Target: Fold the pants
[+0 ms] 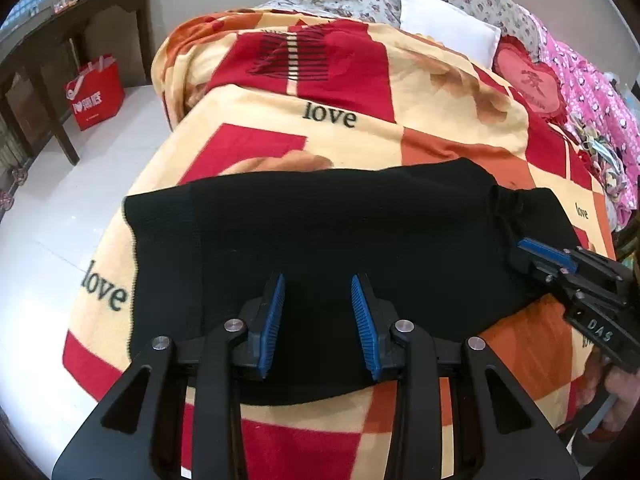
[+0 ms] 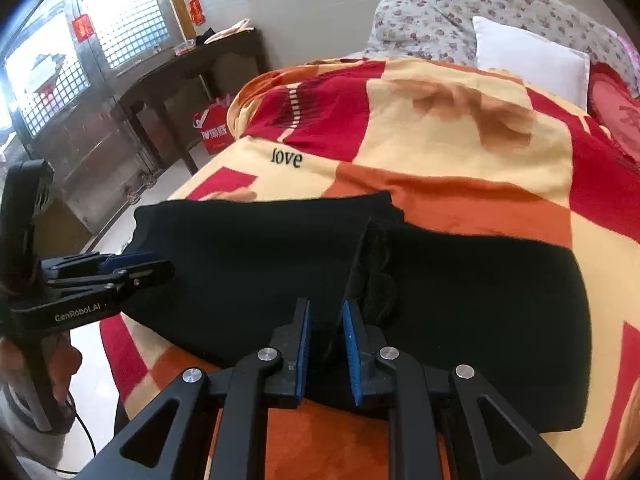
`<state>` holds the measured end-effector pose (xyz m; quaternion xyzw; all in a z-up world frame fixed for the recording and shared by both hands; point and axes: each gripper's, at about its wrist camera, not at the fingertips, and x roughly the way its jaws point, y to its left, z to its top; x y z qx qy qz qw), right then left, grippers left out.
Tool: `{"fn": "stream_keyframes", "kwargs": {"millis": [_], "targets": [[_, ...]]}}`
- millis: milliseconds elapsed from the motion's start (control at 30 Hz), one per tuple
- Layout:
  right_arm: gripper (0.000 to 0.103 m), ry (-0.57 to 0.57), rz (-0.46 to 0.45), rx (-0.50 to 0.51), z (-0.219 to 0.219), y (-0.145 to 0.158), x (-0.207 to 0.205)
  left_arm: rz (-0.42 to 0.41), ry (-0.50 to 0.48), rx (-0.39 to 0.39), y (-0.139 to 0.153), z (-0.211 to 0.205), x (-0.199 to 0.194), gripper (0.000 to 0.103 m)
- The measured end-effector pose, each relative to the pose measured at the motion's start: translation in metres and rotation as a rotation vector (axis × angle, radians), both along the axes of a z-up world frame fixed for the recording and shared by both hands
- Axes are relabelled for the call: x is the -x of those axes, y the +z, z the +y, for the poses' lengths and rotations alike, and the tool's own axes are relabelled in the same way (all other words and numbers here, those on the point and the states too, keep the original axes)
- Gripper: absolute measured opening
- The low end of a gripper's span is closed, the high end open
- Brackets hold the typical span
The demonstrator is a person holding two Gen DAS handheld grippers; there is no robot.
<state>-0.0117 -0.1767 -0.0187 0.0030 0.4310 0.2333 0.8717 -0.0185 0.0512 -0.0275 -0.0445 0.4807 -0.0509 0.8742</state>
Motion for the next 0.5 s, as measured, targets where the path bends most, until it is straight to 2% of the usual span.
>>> {"fn": "stream_keyframes", "kwargs": {"millis": [133,267,400,500], "targets": [[0.016,-0.019,-0.027,0.008,-0.001,0.004,-0.001,-0.004,0.024,-0.005,0.003,0.008,0.005,0.035],[0.018,-0.026,0.015,0.051,0.005,-0.017,-0.011,-0.005,0.037,0.000,0.004,0.013,0.009,0.035],[0.021,-0.009,0.003,0.054,0.011,-0.012,-0.010,-0.008,0.049,-0.018,0.007,0.014,0.011,0.035],[0.021,0.032,0.007,0.018,0.020,-0.005,-0.013,-0.009,0.062,-0.014,0.009,0.018,0.014,0.035]]}}
